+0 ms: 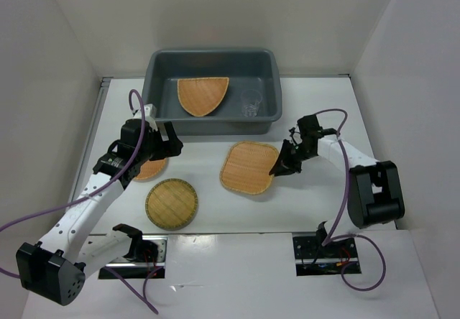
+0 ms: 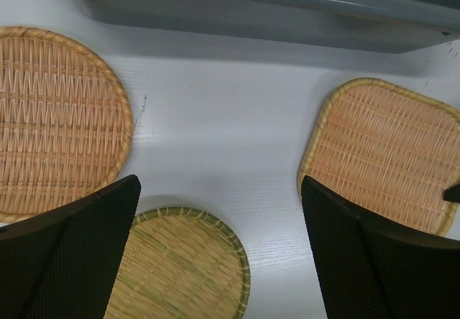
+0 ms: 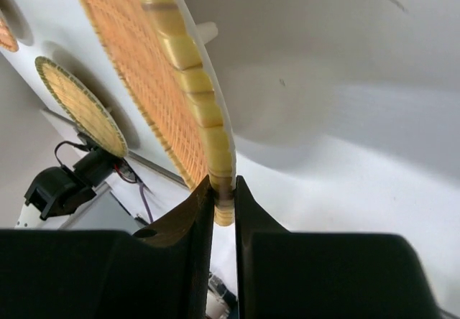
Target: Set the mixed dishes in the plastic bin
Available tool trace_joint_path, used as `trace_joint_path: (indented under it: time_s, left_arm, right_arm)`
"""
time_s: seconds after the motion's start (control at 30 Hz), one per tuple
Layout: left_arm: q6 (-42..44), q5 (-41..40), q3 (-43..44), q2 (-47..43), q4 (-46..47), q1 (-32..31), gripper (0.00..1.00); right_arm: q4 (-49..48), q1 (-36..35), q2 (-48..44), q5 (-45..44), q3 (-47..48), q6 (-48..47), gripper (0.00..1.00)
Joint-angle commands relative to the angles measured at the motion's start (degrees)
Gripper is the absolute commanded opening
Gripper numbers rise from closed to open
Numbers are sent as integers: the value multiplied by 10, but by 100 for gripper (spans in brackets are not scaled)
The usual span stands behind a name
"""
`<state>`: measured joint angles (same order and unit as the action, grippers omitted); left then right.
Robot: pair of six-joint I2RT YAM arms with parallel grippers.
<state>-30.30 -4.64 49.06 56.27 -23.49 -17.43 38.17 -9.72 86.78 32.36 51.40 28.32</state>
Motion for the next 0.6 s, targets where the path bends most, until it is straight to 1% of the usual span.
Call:
trace_joint_path:
  time_s: [0.0,0.1,0.3,0.37,0.4,0.43,0.53,0.57]
  left_arm:
    - [2,-2,-1,-4,21,2,99]
    - [-4,3,-6,-4,21,2,99]
    - [-11,127,-19,16,59,2,99]
    - [-11,152,-19,16,65,2,99]
    - [-6,152,-19,16,65,2,99]
    - [-5,161,-19,16,71,2,99]
    - [-5,201,-24,16,90,2,92]
    - [-11,212,-24,16,101,2,85]
  right_arm:
    - [34,4,-35,-10,-17,8,0]
    - [39,4,-50,-10,-23,8,0]
    - [39,4,-56,-5,-29,14,0]
    - [39,4,-61,1,-24,14,0]
    - [34,4,-66,8,-24,14,0]
    - [34,4,-66,25,-24,14,0]
    - [18,4,-66,55,-29,21,0]
    - [13,4,-66,61,-29,26,0]
